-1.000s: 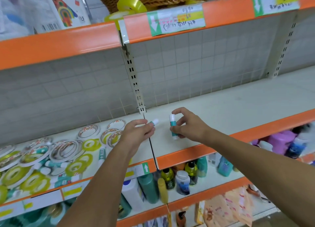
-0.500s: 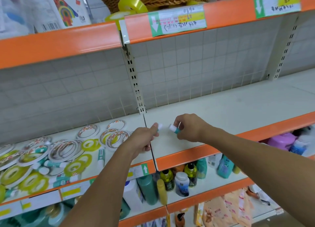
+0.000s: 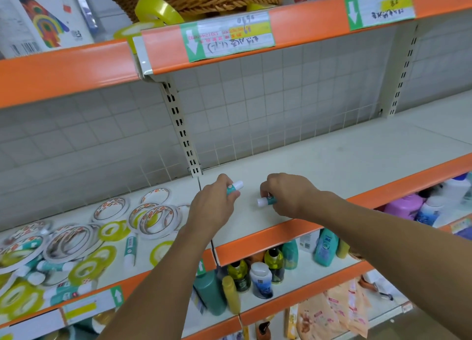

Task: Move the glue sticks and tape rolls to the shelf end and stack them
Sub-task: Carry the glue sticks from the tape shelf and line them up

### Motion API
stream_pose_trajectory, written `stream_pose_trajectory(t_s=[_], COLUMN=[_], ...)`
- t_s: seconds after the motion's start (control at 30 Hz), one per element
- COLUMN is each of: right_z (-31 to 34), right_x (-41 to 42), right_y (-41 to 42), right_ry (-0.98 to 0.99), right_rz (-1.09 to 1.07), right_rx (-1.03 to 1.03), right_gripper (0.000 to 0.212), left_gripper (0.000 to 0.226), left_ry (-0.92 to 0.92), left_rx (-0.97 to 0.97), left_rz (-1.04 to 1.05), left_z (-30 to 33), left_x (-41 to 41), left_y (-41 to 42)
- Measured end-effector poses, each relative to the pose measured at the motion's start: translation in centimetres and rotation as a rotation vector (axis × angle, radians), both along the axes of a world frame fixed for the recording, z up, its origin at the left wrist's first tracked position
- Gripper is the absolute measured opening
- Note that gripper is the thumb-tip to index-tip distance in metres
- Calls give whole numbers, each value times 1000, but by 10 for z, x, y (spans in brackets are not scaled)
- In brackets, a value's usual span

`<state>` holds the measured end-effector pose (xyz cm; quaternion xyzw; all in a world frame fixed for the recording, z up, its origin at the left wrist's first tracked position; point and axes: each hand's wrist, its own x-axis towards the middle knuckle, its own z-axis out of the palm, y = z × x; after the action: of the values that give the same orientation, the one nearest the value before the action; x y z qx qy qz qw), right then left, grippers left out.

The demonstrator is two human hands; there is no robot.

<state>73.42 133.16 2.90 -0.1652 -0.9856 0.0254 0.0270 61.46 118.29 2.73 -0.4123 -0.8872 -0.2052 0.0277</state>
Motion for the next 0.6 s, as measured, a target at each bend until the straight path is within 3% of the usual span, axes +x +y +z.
stream_pose_trajectory(t_s=[0.27,0.6], right_z=[3,13], right_x=[30,106], right_y=[43,134], right_ry=[19,26], right_rz=[-36,-154], right_rx=[109,128], right_gripper=[34,35], left_gripper=[15,26], left_ry=[148,326], left_rx=[-114,-184], left_rz=[-183,-320], left_z=[2,0], left_x=[27,84], left_y=[54,162])
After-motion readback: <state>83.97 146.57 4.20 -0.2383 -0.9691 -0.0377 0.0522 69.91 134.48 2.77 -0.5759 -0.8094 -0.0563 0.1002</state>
